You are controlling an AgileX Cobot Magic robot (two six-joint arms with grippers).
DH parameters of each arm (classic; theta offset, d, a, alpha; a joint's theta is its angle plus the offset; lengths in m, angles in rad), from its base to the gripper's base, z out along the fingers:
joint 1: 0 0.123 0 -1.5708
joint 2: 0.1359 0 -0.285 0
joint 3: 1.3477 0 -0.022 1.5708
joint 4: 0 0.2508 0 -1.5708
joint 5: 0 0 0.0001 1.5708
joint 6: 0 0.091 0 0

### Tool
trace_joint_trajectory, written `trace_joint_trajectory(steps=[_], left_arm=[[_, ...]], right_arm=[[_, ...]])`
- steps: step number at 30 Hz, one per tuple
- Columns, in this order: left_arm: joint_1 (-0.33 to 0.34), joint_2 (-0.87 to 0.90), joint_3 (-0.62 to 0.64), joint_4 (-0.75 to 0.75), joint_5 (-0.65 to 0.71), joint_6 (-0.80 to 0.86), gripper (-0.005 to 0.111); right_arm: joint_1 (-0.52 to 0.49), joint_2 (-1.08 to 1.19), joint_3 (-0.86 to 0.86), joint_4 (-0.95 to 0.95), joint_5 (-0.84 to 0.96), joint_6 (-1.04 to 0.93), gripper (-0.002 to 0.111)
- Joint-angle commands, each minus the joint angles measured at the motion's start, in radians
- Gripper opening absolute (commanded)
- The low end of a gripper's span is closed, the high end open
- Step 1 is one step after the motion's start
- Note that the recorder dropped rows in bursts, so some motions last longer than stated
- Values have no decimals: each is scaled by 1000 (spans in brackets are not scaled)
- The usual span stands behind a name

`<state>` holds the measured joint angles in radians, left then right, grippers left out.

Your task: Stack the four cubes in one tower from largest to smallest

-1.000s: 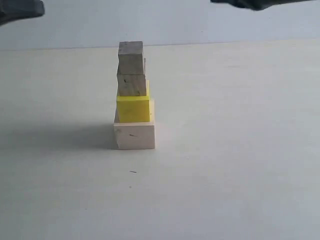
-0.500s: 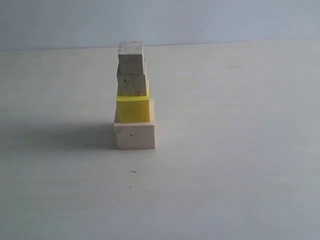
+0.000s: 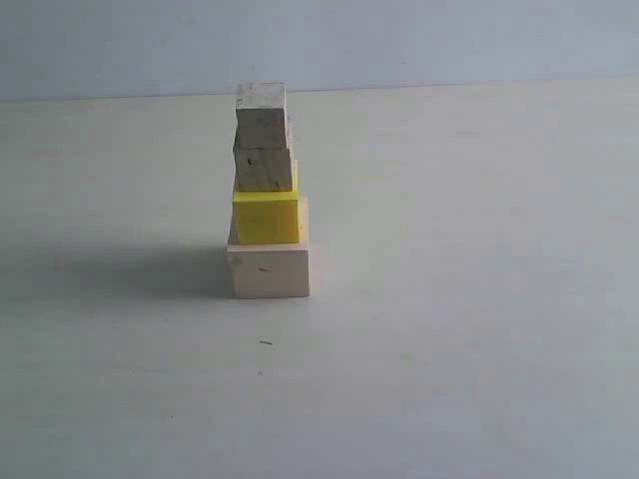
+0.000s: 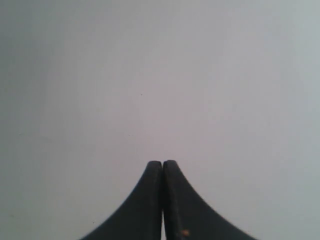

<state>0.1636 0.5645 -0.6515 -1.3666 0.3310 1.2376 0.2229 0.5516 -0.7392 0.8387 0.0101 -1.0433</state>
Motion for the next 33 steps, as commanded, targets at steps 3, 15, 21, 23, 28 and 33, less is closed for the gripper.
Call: trace_joint_trajectory(steps=[3, 15, 21, 23, 28, 33], left_arm=[[-39, -6, 64, 0, -66, -7, 0], [-151, -10, 83, 0, -183, -3, 0], [-182, -22, 83, 0, -226, -3, 0], [-189, -22, 83, 0, -229, -3, 0], [-214, -22, 83, 0, -231, -3, 0], [-236, -22, 83, 0, -229, -3, 0]], right_arm=[[-5, -112, 36, -63, 8, -8, 0], [-5, -161, 36, -42, 213, 23, 0], [-5, -188, 36, -42, 235, 23, 0], [-5, -188, 36, -42, 235, 23, 0], [-5, -188, 36, -42, 235, 23, 0], [-5, -188, 36, -42, 235, 23, 0]])
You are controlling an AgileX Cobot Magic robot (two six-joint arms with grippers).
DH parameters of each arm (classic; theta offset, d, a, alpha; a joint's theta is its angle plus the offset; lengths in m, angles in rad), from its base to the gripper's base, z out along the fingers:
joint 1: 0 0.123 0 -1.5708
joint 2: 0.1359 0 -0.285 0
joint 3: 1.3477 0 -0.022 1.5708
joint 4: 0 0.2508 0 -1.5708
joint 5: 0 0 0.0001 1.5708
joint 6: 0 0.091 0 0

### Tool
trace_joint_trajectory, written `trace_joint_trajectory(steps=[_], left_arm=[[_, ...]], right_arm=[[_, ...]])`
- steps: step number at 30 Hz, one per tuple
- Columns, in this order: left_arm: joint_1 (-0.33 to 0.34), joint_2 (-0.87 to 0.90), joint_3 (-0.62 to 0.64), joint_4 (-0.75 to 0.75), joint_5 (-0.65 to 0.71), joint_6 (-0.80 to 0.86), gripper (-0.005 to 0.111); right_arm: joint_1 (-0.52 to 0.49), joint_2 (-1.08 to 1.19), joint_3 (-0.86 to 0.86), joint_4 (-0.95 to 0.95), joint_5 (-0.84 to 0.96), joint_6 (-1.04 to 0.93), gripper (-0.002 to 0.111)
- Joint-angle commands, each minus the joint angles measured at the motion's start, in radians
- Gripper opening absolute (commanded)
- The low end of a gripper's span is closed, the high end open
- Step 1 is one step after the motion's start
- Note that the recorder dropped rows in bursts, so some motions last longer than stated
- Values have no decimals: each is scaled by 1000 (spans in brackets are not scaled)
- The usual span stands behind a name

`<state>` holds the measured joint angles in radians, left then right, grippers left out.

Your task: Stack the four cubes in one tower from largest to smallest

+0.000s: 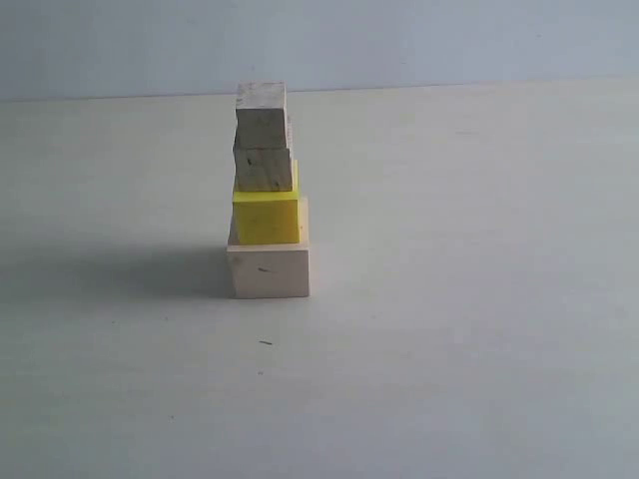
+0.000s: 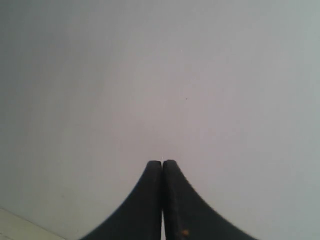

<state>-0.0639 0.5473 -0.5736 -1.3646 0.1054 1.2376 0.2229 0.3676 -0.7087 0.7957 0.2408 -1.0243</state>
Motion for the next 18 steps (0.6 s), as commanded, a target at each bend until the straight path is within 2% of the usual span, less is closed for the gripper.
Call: trace_joint_trajectory(steps=[1, 14, 15, 17, 18], left_arm=[[-8, -4, 5, -2, -3, -3, 0], [-1, -12, 5, -1, -10, 20, 0], [14, -19, 5, -1, -2, 18, 0], [104, -84, 5, -10, 84, 12, 0], [122, -102, 5, -10, 96, 12, 0]], right_arm=[[-5, -4, 6, 1, 4, 4, 0], [-5, -4, 6, 1, 4, 4, 0], [-5, -4, 6, 1, 4, 4, 0], [-5, -4, 6, 1, 4, 4, 0], [-5, -4, 6, 1, 4, 4, 0]])
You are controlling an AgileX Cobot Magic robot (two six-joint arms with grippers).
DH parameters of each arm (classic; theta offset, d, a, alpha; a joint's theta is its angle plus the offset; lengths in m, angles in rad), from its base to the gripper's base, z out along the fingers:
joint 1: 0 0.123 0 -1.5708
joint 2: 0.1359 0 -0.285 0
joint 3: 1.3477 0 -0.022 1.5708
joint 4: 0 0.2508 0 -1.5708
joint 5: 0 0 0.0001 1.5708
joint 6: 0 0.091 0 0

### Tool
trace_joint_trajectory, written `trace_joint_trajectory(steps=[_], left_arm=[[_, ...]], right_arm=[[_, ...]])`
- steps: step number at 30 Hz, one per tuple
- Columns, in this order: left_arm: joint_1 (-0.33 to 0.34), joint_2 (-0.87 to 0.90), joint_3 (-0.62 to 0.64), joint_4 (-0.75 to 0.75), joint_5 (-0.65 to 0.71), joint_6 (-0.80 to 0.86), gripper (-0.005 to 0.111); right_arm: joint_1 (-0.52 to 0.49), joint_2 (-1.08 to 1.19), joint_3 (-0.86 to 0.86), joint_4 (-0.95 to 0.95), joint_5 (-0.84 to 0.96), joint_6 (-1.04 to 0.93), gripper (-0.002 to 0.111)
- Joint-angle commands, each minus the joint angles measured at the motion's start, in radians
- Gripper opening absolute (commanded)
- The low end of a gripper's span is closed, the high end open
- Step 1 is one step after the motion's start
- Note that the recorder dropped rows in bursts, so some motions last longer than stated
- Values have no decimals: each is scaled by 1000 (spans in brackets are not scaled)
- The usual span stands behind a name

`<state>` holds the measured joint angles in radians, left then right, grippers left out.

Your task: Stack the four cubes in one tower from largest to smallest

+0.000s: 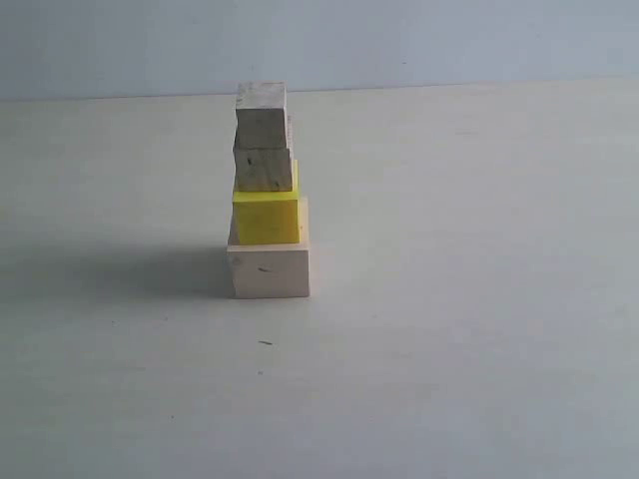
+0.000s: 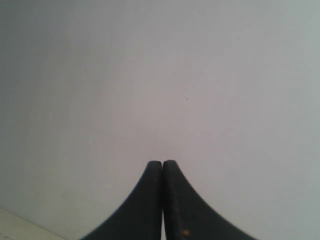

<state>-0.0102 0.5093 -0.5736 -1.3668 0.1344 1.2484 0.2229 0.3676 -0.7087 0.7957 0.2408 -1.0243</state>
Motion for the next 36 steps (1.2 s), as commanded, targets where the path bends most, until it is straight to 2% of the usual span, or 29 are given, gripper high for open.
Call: trace_joint_trajectory(steps=[1, 11, 14, 17, 24, 26, 28, 36], left_arm=[[88, -92, 5, -3, 70, 1, 0], [103, -119, 13, 9, 24, 38, 0], [103, -148, 49, 141, 22, -34, 0], [103, -209, 118, 346, 11, -254, 0], [145, -356, 297, 1120, 15, -1224, 0], [163, -397, 345, 1271, 25, -1418, 0], [181, -439, 384, 1297, 39, -1513, 0], [188, -509, 457, 1294, 83, -1594, 0]], right_arm=[[-5, -4, 6, 1, 4, 4, 0], [-5, -7, 6, 8, 4, 4, 0], [-5, -7, 6, 8, 4, 4, 0], [-5, -7, 6, 8, 4, 4, 0], [-5, -7, 6, 8, 4, 4, 0], [-5, -7, 6, 8, 4, 4, 0], [-5, -7, 6, 8, 4, 4, 0], [-5, -7, 6, 8, 4, 4, 0]])
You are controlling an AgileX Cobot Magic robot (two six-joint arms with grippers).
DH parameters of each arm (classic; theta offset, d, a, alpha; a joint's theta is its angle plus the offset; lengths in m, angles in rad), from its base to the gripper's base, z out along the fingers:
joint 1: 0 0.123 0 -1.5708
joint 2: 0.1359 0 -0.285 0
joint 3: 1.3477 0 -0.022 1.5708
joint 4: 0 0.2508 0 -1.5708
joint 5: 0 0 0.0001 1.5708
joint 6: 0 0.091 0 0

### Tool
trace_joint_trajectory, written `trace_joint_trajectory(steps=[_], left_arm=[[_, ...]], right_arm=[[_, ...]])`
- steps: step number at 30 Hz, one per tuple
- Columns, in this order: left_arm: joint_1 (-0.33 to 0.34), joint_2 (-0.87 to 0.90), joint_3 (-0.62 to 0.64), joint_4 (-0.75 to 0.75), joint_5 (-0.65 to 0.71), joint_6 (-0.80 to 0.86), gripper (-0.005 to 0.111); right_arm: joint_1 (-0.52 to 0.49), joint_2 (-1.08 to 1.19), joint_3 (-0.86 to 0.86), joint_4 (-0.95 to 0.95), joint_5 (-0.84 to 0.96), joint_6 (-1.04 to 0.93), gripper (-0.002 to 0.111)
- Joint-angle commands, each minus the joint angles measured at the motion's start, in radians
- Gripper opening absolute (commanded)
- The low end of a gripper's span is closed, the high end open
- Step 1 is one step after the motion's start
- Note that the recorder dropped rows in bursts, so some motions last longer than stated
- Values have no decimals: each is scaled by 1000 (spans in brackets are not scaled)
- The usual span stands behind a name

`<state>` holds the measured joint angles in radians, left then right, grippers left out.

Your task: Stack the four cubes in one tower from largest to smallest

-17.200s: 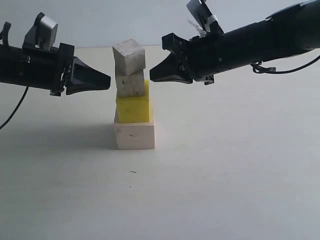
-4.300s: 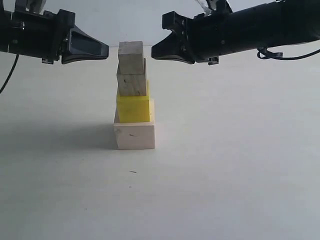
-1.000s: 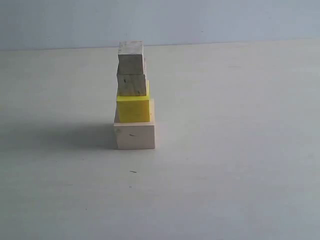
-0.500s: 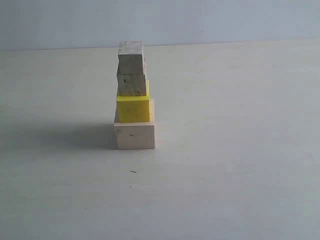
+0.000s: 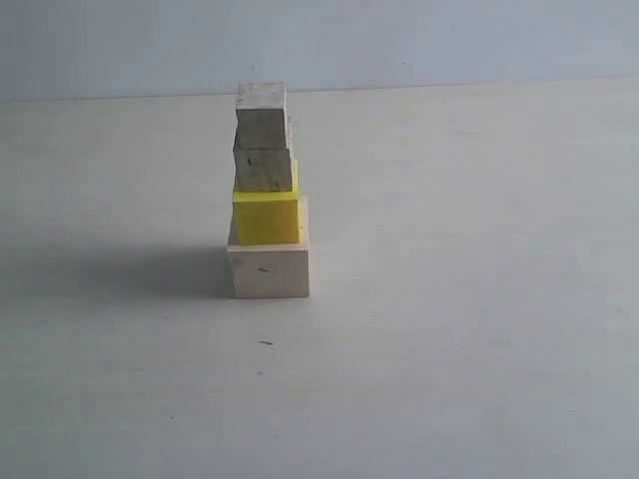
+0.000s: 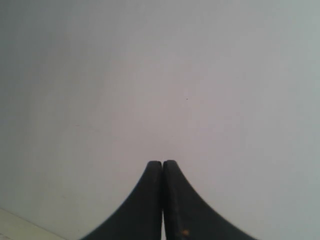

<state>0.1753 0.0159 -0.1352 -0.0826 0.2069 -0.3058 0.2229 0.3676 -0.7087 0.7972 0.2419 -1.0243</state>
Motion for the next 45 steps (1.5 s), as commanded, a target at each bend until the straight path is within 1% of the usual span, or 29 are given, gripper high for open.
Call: trace_joint_trajectory(steps=[1, 5, 8, 13, 15, 17, 20, 24, 28, 33, 45], left_arm=[[3, -16, 20, 10, 30, -39, 0], [3, -16, 23, 14, 121, -29, 0], [-2, -16, 60, 14, 120, 6, 0], [-60, -16, 135, 51, 101, 17, 0], [-82, -16, 135, 83, 75, 17, 0], [-100, -16, 135, 110, 108, 17, 0], [-126, -16, 135, 170, 124, 29, 0], [-148, -16, 135, 179, 146, 118, 0], [-152, -16, 135, 177, 149, 154, 0], [-153, -16, 135, 175, 156, 246, 0], [-153, -16, 135, 152, 152, 245, 0]], right_arm=[[-5, -7, 6, 7, 3, 4, 0], [-5, -7, 6, 7, 3, 4, 0], [-5, -7, 6, 7, 3, 4, 0], [-5, -7, 6, 7, 3, 4, 0], [-5, -7, 6, 7, 3, 4, 0], [-5, -7, 6, 7, 3, 4, 0], [-5, -7, 6, 7, 3, 4, 0], [-5, -7, 6, 7, 3, 4, 0], [-5, -7, 6, 7, 3, 4, 0], [-5, -7, 6, 7, 3, 4, 0], [-5, -7, 6, 7, 3, 4, 0]])
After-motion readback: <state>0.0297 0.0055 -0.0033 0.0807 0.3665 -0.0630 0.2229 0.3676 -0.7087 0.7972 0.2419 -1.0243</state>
